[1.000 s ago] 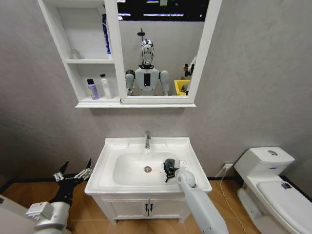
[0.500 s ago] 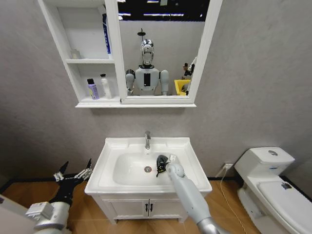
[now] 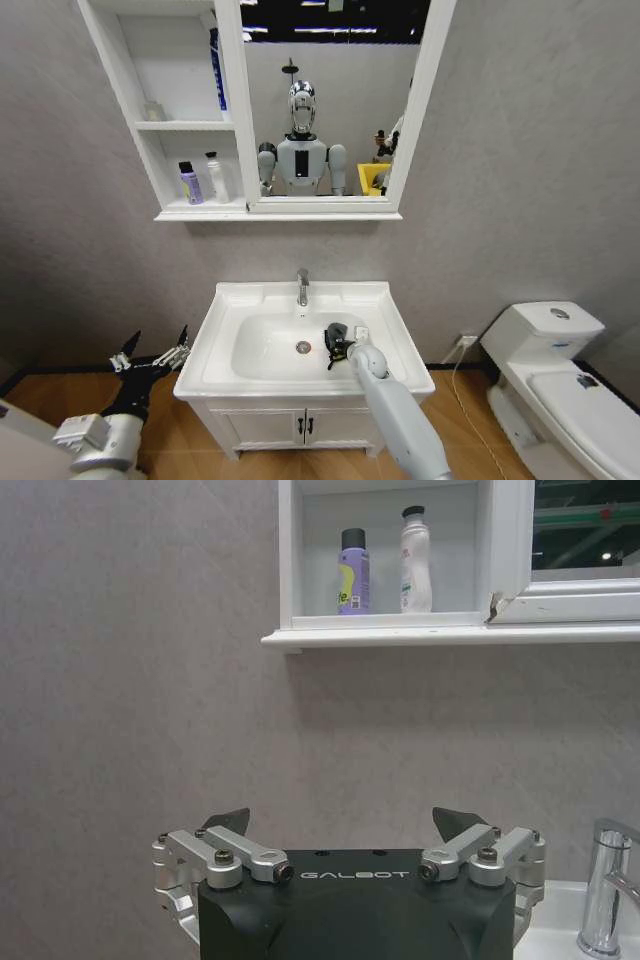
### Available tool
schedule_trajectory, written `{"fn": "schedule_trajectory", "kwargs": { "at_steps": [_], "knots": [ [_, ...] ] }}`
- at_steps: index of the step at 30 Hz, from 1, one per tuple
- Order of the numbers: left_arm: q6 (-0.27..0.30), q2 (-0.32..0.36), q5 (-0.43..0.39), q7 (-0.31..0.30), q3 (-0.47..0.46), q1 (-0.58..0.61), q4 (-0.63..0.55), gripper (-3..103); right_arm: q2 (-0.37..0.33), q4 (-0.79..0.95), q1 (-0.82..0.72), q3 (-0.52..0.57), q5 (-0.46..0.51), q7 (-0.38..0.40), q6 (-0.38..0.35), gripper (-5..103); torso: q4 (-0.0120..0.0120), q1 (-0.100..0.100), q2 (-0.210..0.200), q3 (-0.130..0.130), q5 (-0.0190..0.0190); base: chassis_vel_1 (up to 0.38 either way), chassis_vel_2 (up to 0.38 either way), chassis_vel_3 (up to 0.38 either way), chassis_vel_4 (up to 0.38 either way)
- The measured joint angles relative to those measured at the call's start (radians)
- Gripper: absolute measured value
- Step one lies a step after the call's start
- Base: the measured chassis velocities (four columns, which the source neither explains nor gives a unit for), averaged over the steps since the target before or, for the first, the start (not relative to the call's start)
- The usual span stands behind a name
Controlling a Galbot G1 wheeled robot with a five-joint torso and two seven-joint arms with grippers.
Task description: Move facial cleanser and shampoo from washbasin to cabinet, then wipe washbasin with towel.
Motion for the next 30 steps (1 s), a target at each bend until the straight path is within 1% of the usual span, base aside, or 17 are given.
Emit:
{"fn": "schedule_trajectory", "kwargs": {
  "at_steps": [1, 3, 5, 17, 30],
  "knots": [
    [0.0, 0.0, 0.0, 0.0, 0.0, 0.0, 0.0, 100, 0.0, 0.0, 0.0, 0.0, 0.0, 0.0, 0.0, 2, 0.0, 0.0, 0.0, 0.0, 0.0, 0.0, 0.0, 0.0, 0.0],
    [0.0, 0.0, 0.0, 0.0, 0.0, 0.0, 0.0, 100, -0.003, 0.011, -0.011, 0.002, -0.046, -0.014, 0.009, 2, 0.0, 0.0, 0.0, 0.0, 0.0, 0.0, 0.0, 0.0, 0.0],
    [0.0, 0.0, 0.0, 0.0, 0.0, 0.0, 0.0, 100, -0.002, 0.014, -0.015, 0.003, -0.051, -0.015, 0.009, 2, 0.0002, 0.0, 0.0, 0.0, 0.0, 0.0, 0.0, 0.0, 0.0],
    [0.0, 0.0, 0.0, 0.0, 0.0, 0.0, 0.0, 100, 0.01, 0.024, -0.017, -0.017, -0.05, -0.015, 0.004, 2, 0.0002, 0.0, 0.0, 0.0, 0.0, 0.0, 0.0, 0.0, 0.0],
    [0.0, 0.0, 0.0, 0.0, 0.0, 0.0, 0.0, 100, 0.003, 0.058, -0.047, -0.028, -0.042, 0.002, -0.005, 2, 0.0, 0.0, 0.0, 0.0, 0.0, 0.0, 0.0, 0.0, 0.0]
  ]
}}
